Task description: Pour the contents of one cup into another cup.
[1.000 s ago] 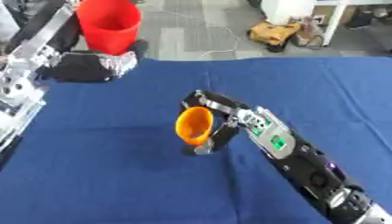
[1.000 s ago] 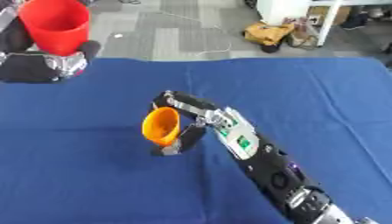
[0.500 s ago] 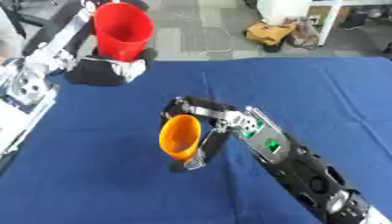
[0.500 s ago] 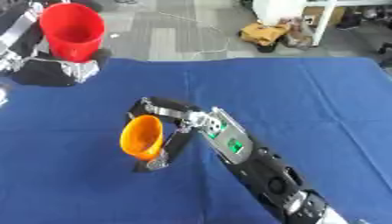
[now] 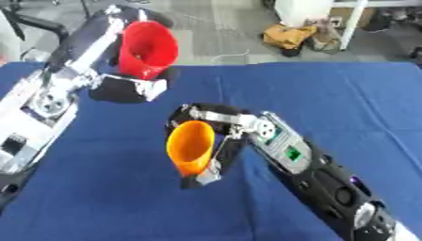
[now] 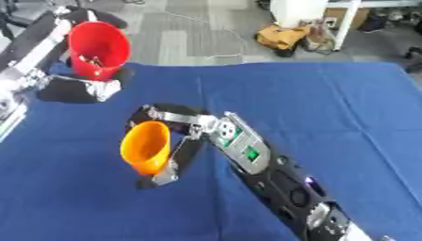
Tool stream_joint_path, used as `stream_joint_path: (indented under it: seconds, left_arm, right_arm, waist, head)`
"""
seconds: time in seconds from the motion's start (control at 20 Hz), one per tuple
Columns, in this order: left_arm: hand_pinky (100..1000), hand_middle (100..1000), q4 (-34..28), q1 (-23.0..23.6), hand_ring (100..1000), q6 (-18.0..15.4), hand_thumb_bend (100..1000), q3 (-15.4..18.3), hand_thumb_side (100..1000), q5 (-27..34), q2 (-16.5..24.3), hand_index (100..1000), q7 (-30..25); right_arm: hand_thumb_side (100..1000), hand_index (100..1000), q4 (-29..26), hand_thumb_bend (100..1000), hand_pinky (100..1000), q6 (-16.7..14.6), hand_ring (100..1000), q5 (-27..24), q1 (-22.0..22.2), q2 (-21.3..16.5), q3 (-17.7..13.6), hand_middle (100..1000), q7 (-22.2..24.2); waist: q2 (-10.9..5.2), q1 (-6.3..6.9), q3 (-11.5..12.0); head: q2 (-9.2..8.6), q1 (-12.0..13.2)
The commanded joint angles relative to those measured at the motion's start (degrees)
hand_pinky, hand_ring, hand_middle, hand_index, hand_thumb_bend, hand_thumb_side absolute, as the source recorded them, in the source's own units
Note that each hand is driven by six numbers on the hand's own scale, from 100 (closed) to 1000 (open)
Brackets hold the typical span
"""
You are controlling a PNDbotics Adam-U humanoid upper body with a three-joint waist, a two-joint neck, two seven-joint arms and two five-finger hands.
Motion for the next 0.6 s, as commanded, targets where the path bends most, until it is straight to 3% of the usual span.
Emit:
stream_joint_path:
  seconds: [0.05,0.35,0.6]
  left_arm:
    - [129,425,-1.44,-1.54,433,-1.66,312,0.33,100,-3.6,-0.07,796,0.15]
    - [142,420,-3.13,-1.4,428,-4.67,333,-0.02,100,-10.05,-0.45,801,0.69]
    - [153,356,-3.64,-1.32,422,-6.87,353,-0.28,100,-13.76,-0.46,804,1.0]
  right_arm:
    - [143,443,-1.26,271,223,0.31,414,-0.86,-1.07,-0.07,-0.33,287,0.43]
    - [144,443,-1.29,270,223,0.74,414,-1.35,-1.14,0.01,-0.4,287,0.65]
    - [148,443,-1.28,271,223,0.89,415,-1.47,-1.13,0.06,-0.5,287,0.54]
  waist:
    - [-1.1,0.13,-0.05]
    - [-1.07,0.08,-0.11]
    - [-1.05,0.04,-0.09]
  head:
    - [-0.27,0.16]
    - [-0.29,0.2]
    - [-0.26,0.29]
